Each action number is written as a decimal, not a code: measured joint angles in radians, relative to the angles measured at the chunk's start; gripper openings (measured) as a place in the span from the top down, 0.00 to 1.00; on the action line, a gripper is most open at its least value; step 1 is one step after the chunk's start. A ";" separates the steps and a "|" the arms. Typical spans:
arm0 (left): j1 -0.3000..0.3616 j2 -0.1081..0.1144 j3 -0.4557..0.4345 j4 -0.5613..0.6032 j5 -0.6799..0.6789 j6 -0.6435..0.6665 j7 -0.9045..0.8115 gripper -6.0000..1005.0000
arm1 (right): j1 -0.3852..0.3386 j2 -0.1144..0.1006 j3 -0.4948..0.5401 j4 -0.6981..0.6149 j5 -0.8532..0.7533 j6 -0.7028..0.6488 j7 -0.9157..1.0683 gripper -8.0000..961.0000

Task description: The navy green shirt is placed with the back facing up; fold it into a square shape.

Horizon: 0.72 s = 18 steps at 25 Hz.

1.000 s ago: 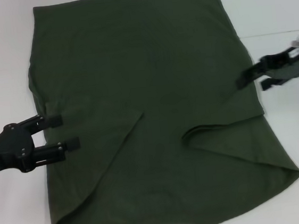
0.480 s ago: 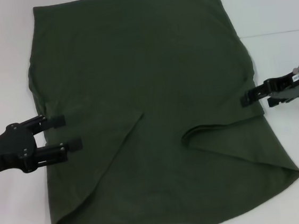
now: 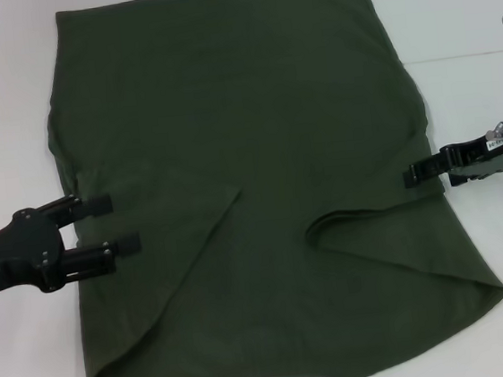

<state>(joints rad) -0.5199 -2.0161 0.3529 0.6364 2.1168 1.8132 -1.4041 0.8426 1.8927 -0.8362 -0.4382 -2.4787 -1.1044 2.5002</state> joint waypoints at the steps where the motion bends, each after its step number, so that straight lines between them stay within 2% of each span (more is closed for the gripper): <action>1: 0.001 0.000 0.000 0.000 0.000 0.001 0.000 0.10 | -0.001 0.002 0.001 0.000 0.000 0.002 -0.003 0.03; 11: 0.005 0.000 0.000 0.000 0.000 0.007 -0.001 0.10 | -0.005 0.031 0.007 0.001 0.008 0.059 -0.024 0.03; 18: 0.006 -0.001 -0.004 0.002 0.000 0.009 -0.001 0.10 | -0.008 0.038 0.009 0.001 0.024 0.067 -0.025 0.03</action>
<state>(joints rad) -0.5138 -2.0170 0.3485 0.6381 2.1168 1.8224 -1.4051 0.8349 1.9312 -0.8273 -0.4372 -2.4546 -1.0375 2.4757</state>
